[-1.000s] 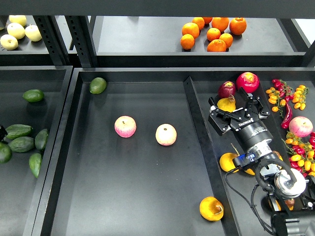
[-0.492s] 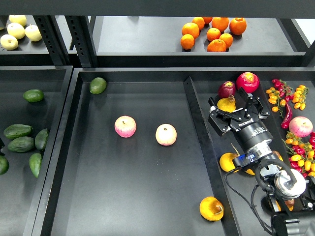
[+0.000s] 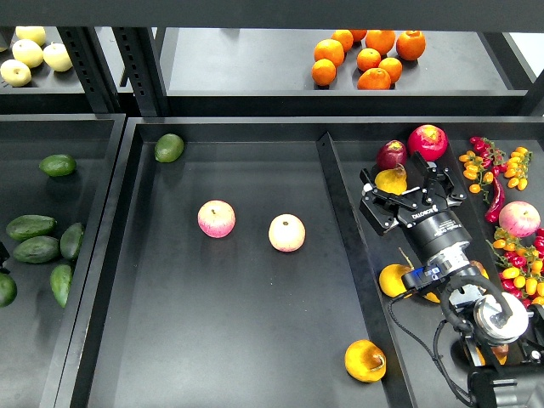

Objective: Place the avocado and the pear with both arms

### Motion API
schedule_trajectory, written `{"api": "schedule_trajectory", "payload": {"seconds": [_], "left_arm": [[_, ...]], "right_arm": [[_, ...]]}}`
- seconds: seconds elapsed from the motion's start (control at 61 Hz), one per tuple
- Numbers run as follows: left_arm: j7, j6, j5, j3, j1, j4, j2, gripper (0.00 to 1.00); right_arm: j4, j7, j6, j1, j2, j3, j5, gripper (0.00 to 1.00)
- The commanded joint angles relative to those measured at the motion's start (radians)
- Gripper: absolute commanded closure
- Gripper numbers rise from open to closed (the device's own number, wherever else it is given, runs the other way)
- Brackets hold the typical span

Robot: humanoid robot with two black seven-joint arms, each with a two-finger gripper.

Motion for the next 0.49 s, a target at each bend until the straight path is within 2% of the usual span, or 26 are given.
{"api": "schedule_trajectory", "payload": {"seconds": [0.0,0.475], "left_arm": [[0.000,0.000,0.000,0.000,0.000,0.000,0.000,0.70],[0.000,0.000,0.000,0.000,0.000,0.000,0.000,0.63]], "right_arm": [[0.000,0.000,0.000,0.000,0.000,-0.001,0.000,0.00],[0.000,0.000,0.000,0.000,0.000,0.001,0.001,0.00]]}}
